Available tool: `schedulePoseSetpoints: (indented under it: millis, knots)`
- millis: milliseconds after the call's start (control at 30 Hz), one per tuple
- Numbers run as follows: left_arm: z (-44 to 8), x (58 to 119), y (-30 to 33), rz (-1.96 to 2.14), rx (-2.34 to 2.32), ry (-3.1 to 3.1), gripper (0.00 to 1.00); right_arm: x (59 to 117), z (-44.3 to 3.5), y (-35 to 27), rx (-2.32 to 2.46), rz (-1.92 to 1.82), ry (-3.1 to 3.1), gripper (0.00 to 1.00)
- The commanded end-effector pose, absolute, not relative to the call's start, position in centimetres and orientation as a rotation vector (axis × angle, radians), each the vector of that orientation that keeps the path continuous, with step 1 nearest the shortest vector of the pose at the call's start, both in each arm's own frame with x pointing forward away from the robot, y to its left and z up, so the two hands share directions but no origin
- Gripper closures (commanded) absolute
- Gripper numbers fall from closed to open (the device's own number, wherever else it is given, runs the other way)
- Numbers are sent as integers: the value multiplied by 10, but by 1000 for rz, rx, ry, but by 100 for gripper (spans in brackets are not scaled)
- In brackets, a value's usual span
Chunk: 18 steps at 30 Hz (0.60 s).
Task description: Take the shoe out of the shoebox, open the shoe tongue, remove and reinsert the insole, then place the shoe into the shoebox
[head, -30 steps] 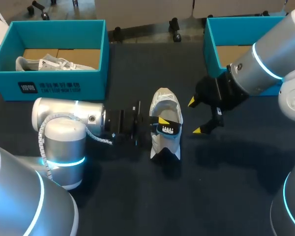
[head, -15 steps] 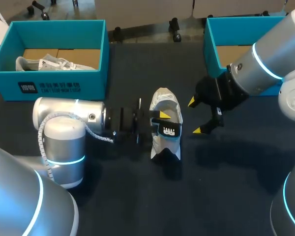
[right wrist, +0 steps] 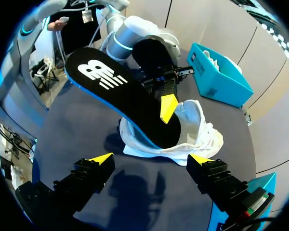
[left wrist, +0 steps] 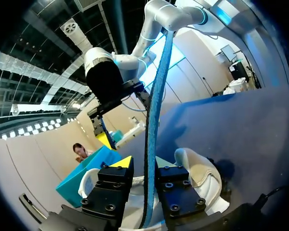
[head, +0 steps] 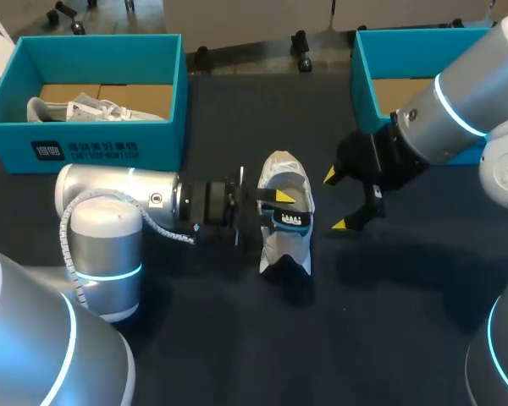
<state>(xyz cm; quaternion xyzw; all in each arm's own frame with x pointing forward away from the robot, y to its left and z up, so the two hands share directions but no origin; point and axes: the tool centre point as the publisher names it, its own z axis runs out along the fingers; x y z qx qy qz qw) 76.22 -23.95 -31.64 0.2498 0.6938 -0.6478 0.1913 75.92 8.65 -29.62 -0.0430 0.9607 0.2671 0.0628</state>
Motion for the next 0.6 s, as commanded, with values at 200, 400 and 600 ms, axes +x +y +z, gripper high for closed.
schedulePoseSetpoints:
  millis: [200, 400, 600]
  knots:
    - [-306, 752, -227, -1799, 728, 1965, 84, 758, -296, 86, -130, 805, 2902, 0]
    - [-315, 753, -226, -1778, 745, 2004, 100, 758, -296, 86, -130, 805, 2902, 0]
    - [-323, 760, -229, -1712, 794, 2014, 100, 758, -296, 86, -130, 805, 2902, 0]
